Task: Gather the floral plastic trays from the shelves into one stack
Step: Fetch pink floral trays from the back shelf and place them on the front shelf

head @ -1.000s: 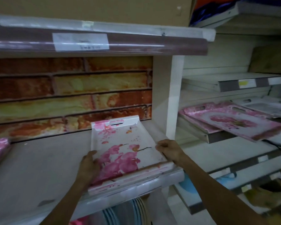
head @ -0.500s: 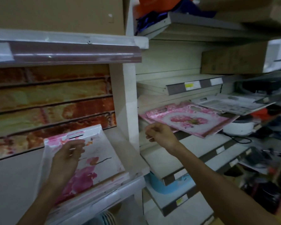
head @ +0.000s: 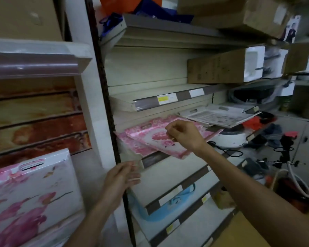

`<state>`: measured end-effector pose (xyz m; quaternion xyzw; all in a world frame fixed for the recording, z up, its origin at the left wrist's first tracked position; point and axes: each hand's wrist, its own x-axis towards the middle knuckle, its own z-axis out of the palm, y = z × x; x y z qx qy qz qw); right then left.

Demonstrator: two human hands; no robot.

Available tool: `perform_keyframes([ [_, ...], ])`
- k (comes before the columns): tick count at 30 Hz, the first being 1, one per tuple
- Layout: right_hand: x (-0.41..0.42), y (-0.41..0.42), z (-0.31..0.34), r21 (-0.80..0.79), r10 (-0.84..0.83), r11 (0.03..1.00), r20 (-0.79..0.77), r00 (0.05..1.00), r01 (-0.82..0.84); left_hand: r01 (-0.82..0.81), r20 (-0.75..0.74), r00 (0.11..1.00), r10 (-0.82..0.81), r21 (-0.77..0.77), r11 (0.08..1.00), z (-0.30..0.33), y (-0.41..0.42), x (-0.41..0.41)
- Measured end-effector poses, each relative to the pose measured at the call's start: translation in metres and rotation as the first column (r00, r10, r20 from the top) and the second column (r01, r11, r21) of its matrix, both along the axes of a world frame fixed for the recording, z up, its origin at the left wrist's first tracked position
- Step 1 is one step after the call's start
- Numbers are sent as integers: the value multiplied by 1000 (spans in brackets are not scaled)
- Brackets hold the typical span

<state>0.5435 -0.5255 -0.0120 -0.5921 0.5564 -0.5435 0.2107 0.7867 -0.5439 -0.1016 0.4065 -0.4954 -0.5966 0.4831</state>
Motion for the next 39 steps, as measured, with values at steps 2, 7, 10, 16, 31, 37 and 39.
perform_keyframes([
  [2,-22,1,3,28,1,1000,31,1000,-2,112,-81,992,-100,163,980,-4,-2,-43],
  [7,-71,0,3,28,-60,998,-26,998,61,297,-318,930,-182,364,883,-2,-8,-138],
  [10,-94,-2,0,46,-79,996,-73,994,82,297,-411,901,-139,350,889,-2,-18,-174],
  [16,-132,-8,-2,60,-83,994,-112,990,90,162,-487,873,-19,254,953,-8,-35,-199],
  [31,-162,-44,1,134,-216,951,-354,910,277,187,-404,909,-100,181,966,-28,-12,-126],
  [37,-161,-39,-15,301,-178,910,-340,923,286,268,-348,917,-197,171,948,-27,5,-90],
  [39,-154,-34,-22,343,-148,917,-181,972,204,277,-310,926,-215,171,946,-27,10,-78],
])
